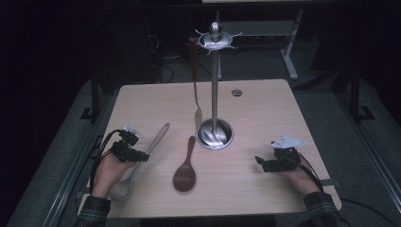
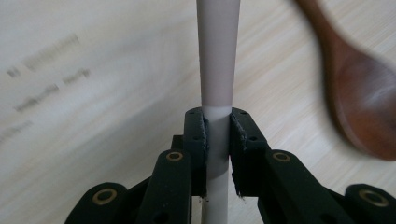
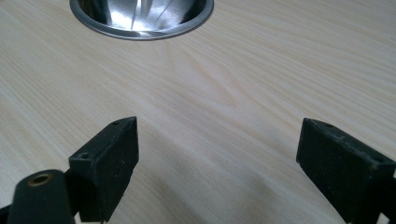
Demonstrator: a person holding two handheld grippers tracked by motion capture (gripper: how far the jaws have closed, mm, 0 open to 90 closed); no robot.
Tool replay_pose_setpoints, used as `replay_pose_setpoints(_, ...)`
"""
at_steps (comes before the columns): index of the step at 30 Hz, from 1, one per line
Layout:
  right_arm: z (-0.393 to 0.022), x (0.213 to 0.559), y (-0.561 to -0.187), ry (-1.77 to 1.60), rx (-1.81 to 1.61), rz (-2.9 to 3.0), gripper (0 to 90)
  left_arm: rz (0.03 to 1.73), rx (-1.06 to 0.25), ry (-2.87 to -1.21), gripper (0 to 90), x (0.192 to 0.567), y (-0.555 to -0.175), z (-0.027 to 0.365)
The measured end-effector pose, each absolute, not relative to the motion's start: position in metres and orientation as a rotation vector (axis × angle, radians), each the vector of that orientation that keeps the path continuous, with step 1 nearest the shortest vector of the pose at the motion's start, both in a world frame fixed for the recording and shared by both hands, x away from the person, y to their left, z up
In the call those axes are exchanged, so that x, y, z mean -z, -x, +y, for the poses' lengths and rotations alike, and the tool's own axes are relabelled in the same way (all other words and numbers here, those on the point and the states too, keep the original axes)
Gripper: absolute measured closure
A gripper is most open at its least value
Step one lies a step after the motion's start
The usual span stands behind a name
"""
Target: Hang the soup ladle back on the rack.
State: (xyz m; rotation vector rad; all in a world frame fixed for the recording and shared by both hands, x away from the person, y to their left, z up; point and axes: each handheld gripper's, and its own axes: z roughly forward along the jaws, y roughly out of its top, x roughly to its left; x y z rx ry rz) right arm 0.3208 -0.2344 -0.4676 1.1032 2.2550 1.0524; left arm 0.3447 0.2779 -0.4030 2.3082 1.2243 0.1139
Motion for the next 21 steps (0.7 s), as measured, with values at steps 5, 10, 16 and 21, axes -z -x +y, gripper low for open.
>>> replay_pose_setpoints(5, -0.233, 0.465, -0.321, -1.111, -1.06, 2.274, 9.7, 1.165, -0.129, -2.207, 78.1, 0.39, -0.339, 0.285)
replay_pose_setpoints(10, -0.234, 0.458, -0.323, -1.15, -1.08, 2.284, 8.1, 1.104, -0.15, -2.144, 78.1, 0.381, -0.335, 0.291)
replay_pose_setpoints(16, -0.232, 0.456, -0.322, -1.162, -1.079, 2.276, 8.1, 1.027, -0.197, -2.048, 78.1, 0.365, -0.326, 0.293)
replay_pose_setpoints(21, -0.23, 0.45, -0.323, -1.178, -1.097, 2.256, 8.1, 0.973, -0.23, -1.996, 78.1, 0.355, -0.32, 0.291)
